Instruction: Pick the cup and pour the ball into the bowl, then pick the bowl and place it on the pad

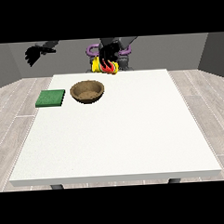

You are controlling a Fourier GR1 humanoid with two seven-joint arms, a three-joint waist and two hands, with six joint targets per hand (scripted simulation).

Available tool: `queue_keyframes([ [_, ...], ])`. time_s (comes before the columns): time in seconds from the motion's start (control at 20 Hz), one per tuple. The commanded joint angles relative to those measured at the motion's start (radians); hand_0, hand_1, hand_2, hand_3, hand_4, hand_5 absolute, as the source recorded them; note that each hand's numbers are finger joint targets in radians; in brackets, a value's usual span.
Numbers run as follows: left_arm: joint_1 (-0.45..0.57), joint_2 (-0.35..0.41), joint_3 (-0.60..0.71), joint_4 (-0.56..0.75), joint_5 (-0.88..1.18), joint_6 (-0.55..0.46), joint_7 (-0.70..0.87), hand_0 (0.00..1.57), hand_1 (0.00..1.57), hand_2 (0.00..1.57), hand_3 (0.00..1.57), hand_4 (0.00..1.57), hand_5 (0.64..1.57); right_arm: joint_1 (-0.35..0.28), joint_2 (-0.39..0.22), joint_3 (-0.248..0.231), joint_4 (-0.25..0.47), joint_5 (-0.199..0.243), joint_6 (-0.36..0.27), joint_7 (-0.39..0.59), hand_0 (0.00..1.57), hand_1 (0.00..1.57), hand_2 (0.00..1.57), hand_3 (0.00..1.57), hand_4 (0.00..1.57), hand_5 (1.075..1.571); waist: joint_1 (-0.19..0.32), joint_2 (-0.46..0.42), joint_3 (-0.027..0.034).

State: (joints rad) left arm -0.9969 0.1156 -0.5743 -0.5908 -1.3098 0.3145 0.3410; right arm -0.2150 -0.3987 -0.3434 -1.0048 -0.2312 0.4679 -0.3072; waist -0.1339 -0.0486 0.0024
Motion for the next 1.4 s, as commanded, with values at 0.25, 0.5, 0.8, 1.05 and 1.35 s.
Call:
queue_keyframes([
  [0.25, -0.069, -0.035, -0.242, 0.078, -0.293, -0.199, 0.032, 1.48, 1.48, 1.57, 1.57, 1.47, 1.234, 0.004, 0.006, 0.011, 0.029, 0.016, 0.009, -0.023, 0.00, 0.00, 0.00, 0.00, 0.00, 1.571, -0.005, -0.003, -0.0008],
  [0.5, -0.037, -0.081, -0.256, 0.047, -0.356, -0.257, 0.008, 1.45, 1.45, 1.57, 1.57, 1.53, 1.131, 0.000, 0.002, 0.010, 0.016, 0.022, -0.019, 0.005, 0.00, 0.00, 0.00, 0.00, 0.00, 1.571, 0.022, -0.029, -0.0022],
  [0.8, -0.006, -0.063, -0.024, -0.045, -0.155, -0.134, 0.015, 1.48, 1.48, 1.57, 1.57, 1.50, 1.222, -0.019, 0.042, 0.005, 0.020, -0.006, -0.072, 0.089, 0.00, 0.00, 0.00, 0.00, 0.10, 1.565, 0.084, -0.035, -0.0068],
  [1.05, 0.119, -0.064, 0.263, -0.159, 0.137, 0.073, 0.051, 1.24, 1.24, 1.54, 1.43, 1.51, 1.196, 0.024, 0.033, -0.021, 0.017, -0.010, -0.088, 0.071, 0.00, 0.00, 0.00, 0.00, 0.22, 1.565, 0.148, -0.006, -0.0136],
  [1.35, 0.308, -0.114, 0.454, -0.325, 0.596, 0.222, -0.090, 0.00, 0.00, 0.00, 0.00, 0.42, 1.561, -0.032, 0.084, 0.009, -0.030, -0.006, -0.113, 0.062, 0.00, 0.00, 0.00, 0.00, 0.35, 1.567, 0.116, 0.121, -0.0302],
])
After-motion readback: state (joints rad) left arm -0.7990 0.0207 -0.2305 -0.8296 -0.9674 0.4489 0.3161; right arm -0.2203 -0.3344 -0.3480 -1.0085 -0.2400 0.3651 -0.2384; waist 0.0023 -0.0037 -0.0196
